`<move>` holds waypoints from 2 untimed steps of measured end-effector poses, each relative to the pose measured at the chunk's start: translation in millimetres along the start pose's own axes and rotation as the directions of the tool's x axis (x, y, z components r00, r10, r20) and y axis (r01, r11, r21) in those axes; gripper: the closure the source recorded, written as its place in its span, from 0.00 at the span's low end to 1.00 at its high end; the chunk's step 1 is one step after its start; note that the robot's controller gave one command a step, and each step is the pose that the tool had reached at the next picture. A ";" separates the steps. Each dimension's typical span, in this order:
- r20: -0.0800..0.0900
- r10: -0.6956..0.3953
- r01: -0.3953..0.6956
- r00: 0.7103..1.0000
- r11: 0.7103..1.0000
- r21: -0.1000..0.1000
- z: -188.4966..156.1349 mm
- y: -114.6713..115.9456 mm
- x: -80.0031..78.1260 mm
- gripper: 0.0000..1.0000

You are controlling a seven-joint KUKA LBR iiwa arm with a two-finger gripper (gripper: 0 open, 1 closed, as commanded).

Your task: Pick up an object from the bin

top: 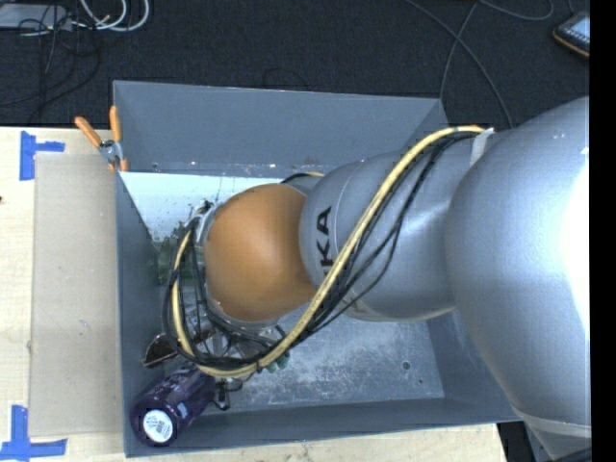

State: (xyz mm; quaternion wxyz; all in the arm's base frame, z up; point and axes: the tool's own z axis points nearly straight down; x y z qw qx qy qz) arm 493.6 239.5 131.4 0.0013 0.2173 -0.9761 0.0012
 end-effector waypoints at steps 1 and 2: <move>-0.008 -0.089 0.089 0.996 0.996 -0.001 11.8 10.1 11.6 0.00; -0.001 -0.457 0.457 0.889 0.889 -0.001 48.7 12.0 8.6 0.00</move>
Offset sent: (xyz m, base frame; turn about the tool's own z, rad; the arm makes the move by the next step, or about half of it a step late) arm -0.0123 0.0071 -0.0614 -0.5328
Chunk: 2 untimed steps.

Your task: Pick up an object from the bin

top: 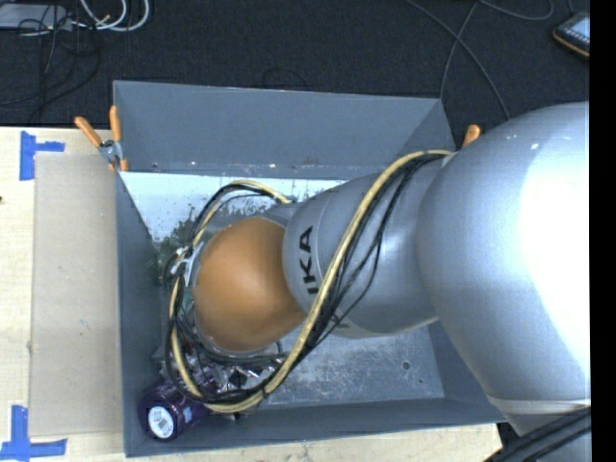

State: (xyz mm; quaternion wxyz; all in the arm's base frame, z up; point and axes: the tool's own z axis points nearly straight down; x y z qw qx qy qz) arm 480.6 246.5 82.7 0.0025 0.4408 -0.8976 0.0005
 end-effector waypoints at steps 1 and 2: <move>0.003 0.032 -0.032 0.999 0.999 0.011 3.9 -8.2 -1.4 1.00; 0.003 0.033 -0.033 0.999 0.999 0.011 3.9 -8.2 -1.4 1.00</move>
Offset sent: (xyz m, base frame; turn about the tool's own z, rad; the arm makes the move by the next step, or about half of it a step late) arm 0.0000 0.0000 0.0000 0.0000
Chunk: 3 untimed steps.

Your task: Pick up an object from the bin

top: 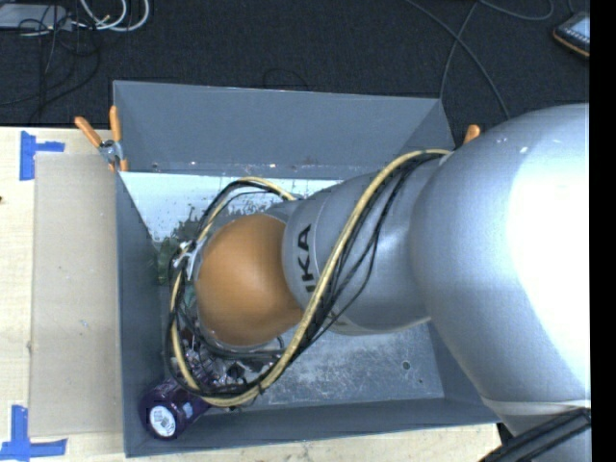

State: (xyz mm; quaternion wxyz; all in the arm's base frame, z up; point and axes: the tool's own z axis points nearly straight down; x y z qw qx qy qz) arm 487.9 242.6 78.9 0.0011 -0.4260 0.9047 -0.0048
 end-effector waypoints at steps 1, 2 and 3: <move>-0.004 0.004 -0.004 1.000 1.000 -0.005 -18.8 1.9 2.4 1.00; -0.006 -0.003 0.003 1.000 1.000 -0.009 -62.3 5.0 1.9 1.00; -0.008 0.000 0.000 1.000 1.000 -0.010 -83.2 4.9 2.2 1.00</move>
Offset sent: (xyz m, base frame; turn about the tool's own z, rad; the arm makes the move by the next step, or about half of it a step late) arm -0.0015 -0.0006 0.0086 0.0029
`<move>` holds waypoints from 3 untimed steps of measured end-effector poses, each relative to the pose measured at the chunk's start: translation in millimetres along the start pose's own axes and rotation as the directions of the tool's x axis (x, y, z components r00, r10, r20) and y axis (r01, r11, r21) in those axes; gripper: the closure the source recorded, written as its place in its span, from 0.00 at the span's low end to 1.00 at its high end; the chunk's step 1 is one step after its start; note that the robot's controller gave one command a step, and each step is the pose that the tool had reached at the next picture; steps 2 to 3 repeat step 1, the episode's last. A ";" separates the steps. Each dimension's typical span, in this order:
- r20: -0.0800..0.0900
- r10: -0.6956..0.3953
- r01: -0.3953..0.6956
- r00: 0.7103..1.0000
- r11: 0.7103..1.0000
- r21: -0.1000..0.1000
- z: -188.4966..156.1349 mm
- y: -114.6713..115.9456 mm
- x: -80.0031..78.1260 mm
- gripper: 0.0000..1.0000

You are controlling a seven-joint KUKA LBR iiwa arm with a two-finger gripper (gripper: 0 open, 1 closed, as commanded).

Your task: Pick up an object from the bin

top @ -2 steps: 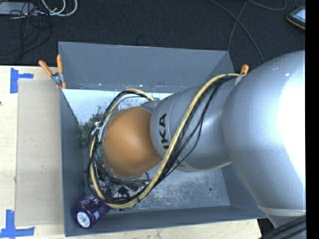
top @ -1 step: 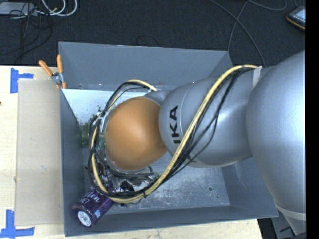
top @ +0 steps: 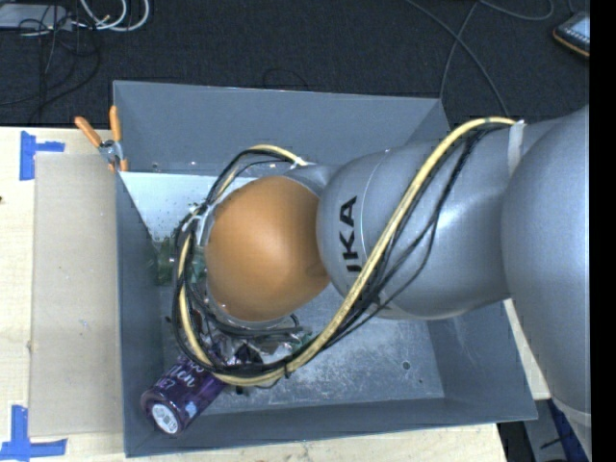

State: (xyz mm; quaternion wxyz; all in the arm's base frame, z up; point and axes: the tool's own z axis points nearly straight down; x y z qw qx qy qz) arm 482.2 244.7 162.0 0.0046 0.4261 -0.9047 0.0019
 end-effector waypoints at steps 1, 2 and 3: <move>0.001 0.001 -0.001 1.000 1.000 0.001 -19.3 -0.1 -0.1 1.00; 0.001 0.001 -0.001 1.000 1.000 0.001 -19.3 -0.1 -0.1 1.00; 0.001 0.001 -0.001 1.000 1.000 0.001 -19.3 -0.1 -0.1 1.00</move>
Offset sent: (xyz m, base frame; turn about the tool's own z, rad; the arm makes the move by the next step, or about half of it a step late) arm 0.0001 0.0000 0.0173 0.0009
